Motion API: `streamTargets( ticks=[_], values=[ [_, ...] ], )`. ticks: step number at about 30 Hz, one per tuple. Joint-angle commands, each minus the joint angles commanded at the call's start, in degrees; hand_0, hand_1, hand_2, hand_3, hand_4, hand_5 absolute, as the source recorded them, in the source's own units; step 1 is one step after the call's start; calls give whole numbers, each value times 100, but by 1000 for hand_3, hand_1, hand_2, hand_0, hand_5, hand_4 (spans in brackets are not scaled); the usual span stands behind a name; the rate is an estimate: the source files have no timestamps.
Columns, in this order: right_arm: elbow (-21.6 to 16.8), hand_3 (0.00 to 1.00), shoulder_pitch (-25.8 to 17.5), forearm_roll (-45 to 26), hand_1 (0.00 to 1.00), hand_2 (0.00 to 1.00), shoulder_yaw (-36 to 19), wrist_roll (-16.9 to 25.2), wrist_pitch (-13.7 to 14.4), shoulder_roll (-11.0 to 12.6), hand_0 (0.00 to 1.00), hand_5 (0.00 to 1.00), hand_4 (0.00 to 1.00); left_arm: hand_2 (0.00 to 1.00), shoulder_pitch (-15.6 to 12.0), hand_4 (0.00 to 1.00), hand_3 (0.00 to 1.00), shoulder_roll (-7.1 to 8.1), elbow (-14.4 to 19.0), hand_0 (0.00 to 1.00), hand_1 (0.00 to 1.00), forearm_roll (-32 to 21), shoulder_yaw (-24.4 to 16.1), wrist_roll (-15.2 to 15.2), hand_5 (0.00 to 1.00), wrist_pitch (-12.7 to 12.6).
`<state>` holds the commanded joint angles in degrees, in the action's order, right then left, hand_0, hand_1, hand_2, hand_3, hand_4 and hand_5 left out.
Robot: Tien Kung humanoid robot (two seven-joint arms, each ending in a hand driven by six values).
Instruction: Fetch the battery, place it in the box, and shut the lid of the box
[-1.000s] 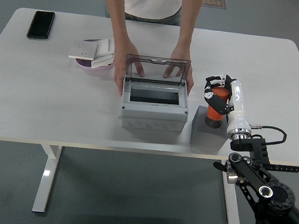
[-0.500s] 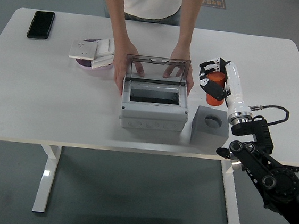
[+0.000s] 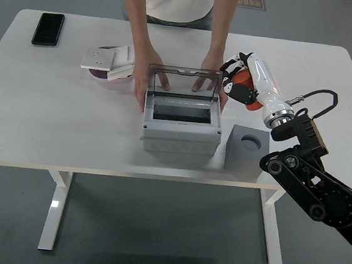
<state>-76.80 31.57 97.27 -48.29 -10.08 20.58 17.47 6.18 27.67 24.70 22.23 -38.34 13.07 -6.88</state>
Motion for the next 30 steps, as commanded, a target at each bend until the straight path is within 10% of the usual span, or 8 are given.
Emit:
streamTargets(
  ticks=[10, 30],
  values=[
    [-229, 327, 146, 1120, 232, 305, 456, -440, -374, -7, 204, 2, 83, 590, 0, 417, 507, 8, -1, 640, 747, -7, -1, -2, 2, -4],
    [-120, 319, 571, 1166, 231, 302, 1092, -377, -360, -350, 209, 2, 77, 590, 28, 420, 507, 16, -3, 641, 747, 96, -57, 50, 2, 14]
  ],
)
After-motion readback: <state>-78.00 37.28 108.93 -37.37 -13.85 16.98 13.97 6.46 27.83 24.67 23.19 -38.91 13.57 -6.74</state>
